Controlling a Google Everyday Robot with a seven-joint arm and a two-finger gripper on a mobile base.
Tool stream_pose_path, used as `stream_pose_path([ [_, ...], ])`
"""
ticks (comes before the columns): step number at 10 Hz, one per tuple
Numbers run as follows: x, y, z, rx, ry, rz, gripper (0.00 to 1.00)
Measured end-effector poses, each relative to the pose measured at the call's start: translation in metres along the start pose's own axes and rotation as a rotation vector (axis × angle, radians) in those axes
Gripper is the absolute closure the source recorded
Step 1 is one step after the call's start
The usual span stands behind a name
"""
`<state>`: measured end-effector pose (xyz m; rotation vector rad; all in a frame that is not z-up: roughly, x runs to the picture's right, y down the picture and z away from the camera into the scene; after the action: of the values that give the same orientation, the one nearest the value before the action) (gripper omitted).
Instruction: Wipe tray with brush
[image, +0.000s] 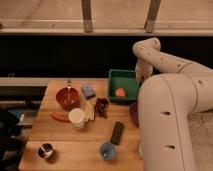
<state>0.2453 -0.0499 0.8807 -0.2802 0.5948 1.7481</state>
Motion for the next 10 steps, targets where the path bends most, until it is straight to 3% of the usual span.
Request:
stream_pose_path([
  [2, 0.007, 0.020, -0.001, -0.047, -0.020, -0.043, 1.00],
  [6, 0.037, 0.052, -0.006, -0.106, -0.011, -0.141, 1.00],
  [10, 0.061, 0.049, -0.018, -0.075, -0.024, -0.186, 1.00],
])
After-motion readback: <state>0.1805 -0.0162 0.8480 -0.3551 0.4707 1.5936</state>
